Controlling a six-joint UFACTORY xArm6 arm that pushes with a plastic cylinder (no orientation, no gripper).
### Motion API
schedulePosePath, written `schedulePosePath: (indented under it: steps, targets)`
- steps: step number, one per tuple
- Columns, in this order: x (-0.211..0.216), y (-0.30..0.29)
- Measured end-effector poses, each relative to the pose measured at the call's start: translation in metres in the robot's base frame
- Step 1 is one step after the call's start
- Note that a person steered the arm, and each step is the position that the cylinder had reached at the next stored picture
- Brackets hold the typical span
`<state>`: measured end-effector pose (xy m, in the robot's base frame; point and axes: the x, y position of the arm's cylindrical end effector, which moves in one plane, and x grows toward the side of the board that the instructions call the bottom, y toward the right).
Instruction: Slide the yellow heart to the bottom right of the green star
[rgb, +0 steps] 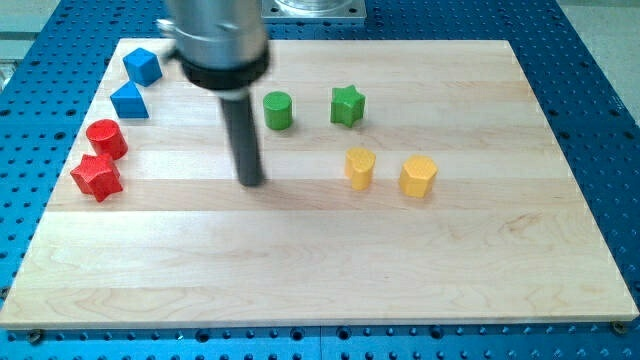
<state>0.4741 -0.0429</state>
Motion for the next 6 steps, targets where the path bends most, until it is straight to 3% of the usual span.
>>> schedulePosePath:
  steps: [1,2,3,4,6]
  targets:
    - [0.002,0.094]
    - [-0.053,0.147]
    - [-0.093,0.142]
    - [-0.046,0.156]
    - [-0.034,0.022]
